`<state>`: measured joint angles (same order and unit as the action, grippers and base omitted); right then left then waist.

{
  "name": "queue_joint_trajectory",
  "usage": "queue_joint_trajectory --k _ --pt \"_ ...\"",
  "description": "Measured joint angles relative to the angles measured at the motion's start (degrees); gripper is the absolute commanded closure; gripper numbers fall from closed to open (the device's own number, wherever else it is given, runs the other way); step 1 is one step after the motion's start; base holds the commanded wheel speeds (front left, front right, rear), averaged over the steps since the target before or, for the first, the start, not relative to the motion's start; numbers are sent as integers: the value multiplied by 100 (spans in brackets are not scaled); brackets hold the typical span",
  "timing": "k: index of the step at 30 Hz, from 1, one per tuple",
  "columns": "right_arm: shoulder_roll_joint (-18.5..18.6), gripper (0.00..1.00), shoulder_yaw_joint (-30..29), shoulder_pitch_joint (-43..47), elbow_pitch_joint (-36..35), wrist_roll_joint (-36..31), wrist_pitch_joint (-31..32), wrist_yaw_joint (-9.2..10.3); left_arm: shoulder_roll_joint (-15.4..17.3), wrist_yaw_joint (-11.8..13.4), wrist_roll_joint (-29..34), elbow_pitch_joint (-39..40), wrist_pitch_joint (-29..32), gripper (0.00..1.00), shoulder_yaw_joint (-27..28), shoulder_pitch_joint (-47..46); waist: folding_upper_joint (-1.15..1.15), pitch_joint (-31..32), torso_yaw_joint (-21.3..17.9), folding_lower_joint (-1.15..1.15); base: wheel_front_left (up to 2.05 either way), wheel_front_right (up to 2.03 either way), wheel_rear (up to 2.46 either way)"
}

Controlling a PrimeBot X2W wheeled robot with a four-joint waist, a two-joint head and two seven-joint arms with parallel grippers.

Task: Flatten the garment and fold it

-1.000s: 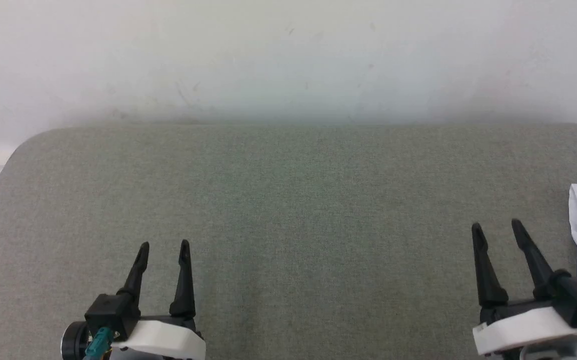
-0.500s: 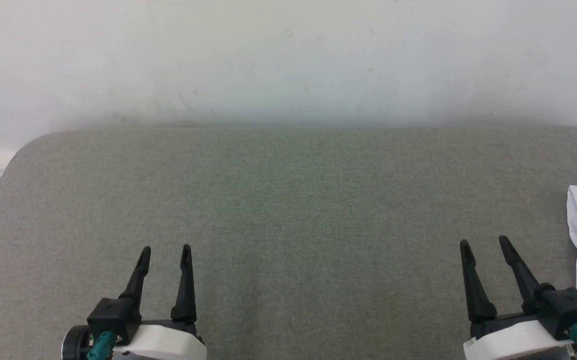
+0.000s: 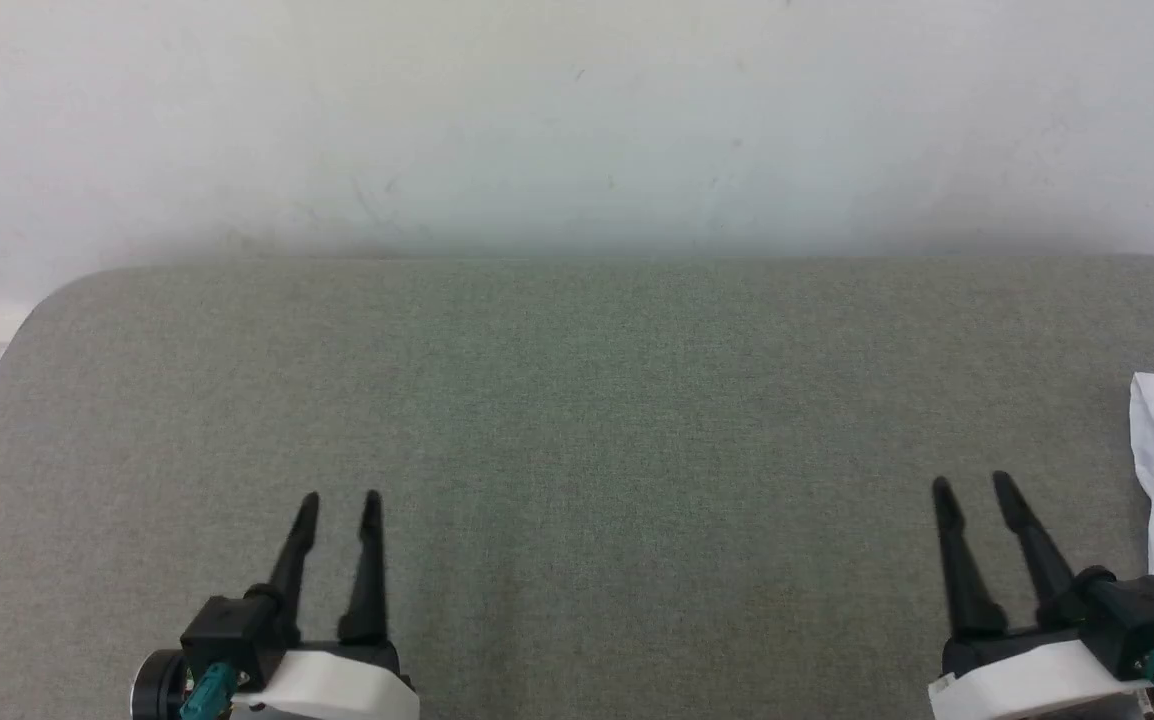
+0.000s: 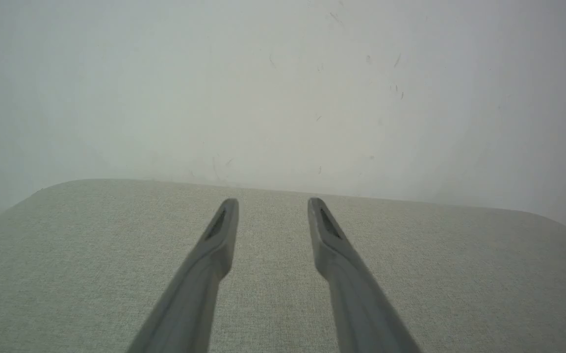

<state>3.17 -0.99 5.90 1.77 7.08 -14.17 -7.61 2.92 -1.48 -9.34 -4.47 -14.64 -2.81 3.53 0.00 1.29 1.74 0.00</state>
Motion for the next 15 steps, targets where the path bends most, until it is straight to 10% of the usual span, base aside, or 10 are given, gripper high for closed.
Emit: queue_joint_trajectory --k 15 --pt "2 100 1 -2 -1 -43 112 0 0 2 34 15 120 100 14 -3 0 -12 -17 0 0 0 0"
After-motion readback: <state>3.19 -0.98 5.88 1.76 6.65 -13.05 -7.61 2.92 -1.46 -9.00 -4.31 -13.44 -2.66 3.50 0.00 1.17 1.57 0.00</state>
